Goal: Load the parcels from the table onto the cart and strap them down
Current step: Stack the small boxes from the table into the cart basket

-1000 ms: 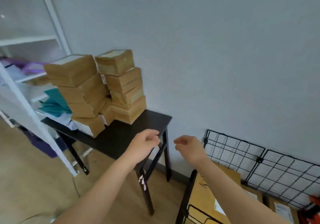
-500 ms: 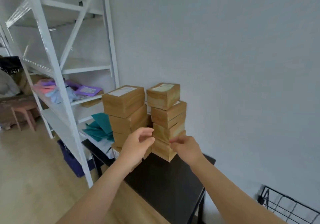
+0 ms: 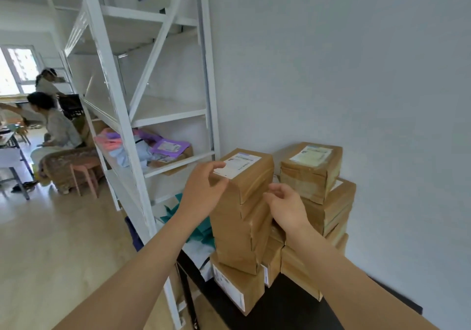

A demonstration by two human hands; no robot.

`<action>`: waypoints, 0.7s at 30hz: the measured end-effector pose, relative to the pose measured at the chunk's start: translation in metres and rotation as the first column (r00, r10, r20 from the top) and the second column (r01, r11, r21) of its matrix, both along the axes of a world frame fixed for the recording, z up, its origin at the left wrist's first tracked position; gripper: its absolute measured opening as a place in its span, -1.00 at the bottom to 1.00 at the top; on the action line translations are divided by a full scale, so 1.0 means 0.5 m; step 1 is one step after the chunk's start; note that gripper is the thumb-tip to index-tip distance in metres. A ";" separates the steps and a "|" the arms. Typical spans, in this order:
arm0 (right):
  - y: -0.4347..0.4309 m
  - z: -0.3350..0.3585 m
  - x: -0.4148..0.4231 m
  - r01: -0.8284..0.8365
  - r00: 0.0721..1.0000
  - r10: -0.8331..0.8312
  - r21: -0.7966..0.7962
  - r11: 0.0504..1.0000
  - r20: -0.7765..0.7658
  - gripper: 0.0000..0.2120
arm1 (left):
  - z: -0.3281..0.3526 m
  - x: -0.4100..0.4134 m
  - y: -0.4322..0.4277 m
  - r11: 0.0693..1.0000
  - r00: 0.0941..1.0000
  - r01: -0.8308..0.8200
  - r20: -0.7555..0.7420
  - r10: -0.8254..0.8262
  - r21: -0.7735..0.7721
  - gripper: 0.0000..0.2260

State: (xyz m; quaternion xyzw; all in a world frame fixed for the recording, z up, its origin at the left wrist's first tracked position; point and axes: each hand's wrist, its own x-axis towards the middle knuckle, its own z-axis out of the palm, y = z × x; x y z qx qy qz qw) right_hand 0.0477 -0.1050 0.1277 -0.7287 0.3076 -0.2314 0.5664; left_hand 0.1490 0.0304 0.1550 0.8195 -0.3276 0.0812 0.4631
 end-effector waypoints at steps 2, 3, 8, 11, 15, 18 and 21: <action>0.002 -0.002 0.031 0.030 1.000 -0.030 0.032 0.999 0.009 -0.66 | 0.008 0.046 -0.004 0.999 1.000 -0.001 -0.018 0.001 -0.043 -0.69; 0.001 0.000 0.050 0.055 0.998 -0.056 0.046 0.997 0.013 -0.65 | 0.014 0.073 -0.009 0.998 0.999 0.002 -0.036 -0.004 -0.061 -0.68; -0.005 0.001 0.105 0.182 0.983 -0.183 0.228 0.957 -0.014 -0.57 | 0.017 0.174 -0.028 0.993 0.938 0.037 -0.339 -0.075 -0.115 -0.62; -0.003 0.000 0.136 0.249 0.968 -0.248 0.325 0.912 -0.045 -0.50 | 0.010 0.224 -0.041 0.984 0.806 0.096 -0.568 -0.166 -0.151 -0.58; 0.005 0.002 0.167 0.293 0.953 -0.298 0.396 0.870 -0.051 -0.48 | -0.008 0.258 -0.050 0.959 0.539 0.120 -0.795 -0.279 -0.256 -0.57; 0.010 0.001 0.177 0.313 0.946 -0.322 0.410 0.857 -0.049 -0.50 | -0.026 0.271 -0.055 0.936 0.400 0.173 -0.846 -0.352 -0.307 -0.57; 0.014 0.000 0.187 0.332 0.939 -0.339 0.395 0.857 -0.054 -0.54 | -0.035 0.279 -0.066 0.914 0.374 0.230 -0.837 -0.400 -0.334 -0.62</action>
